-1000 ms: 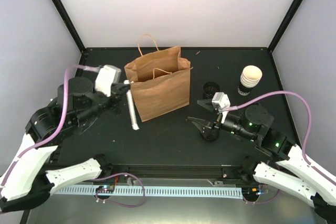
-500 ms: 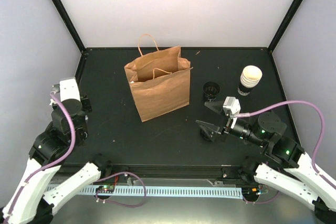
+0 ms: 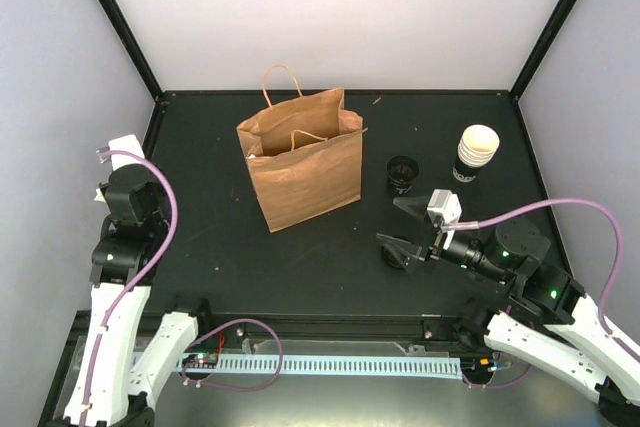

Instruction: Pack the takeout coffee

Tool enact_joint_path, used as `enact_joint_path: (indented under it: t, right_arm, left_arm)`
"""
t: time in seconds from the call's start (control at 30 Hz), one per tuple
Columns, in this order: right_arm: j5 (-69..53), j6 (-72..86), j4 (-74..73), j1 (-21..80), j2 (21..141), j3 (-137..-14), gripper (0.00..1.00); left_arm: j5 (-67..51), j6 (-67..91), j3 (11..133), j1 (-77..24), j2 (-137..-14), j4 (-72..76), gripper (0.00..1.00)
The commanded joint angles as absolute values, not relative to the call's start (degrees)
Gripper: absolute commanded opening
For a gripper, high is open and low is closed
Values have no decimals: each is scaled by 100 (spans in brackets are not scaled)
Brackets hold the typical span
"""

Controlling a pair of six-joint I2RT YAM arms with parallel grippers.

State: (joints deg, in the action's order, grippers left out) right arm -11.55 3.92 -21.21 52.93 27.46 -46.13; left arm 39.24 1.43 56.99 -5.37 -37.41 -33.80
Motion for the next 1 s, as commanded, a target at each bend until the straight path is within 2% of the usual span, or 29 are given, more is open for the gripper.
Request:
enact_joint_path:
  t: [0.0,0.47,0.83,0.97]
  right_arm:
    - [-1142,258,-2163,5313,2601,-4659,81]
    - [-1052,220,-2162,5315,2631,-4651,83]
    - [-1053,252,-2224,5317,2659,-4696,83]
    - [-1061,271,-2206,5316,2691,-4685,83]
  left_arm:
    - [3708,-178,5504,-379,-3995,-2416,2]
    - [3967,-821,5103,133,-4283,-1470,2]
    - [3143,-480,4397,816,-4378,-290,2]
    - [2921,-211,4280,957,-4401,-357,2]
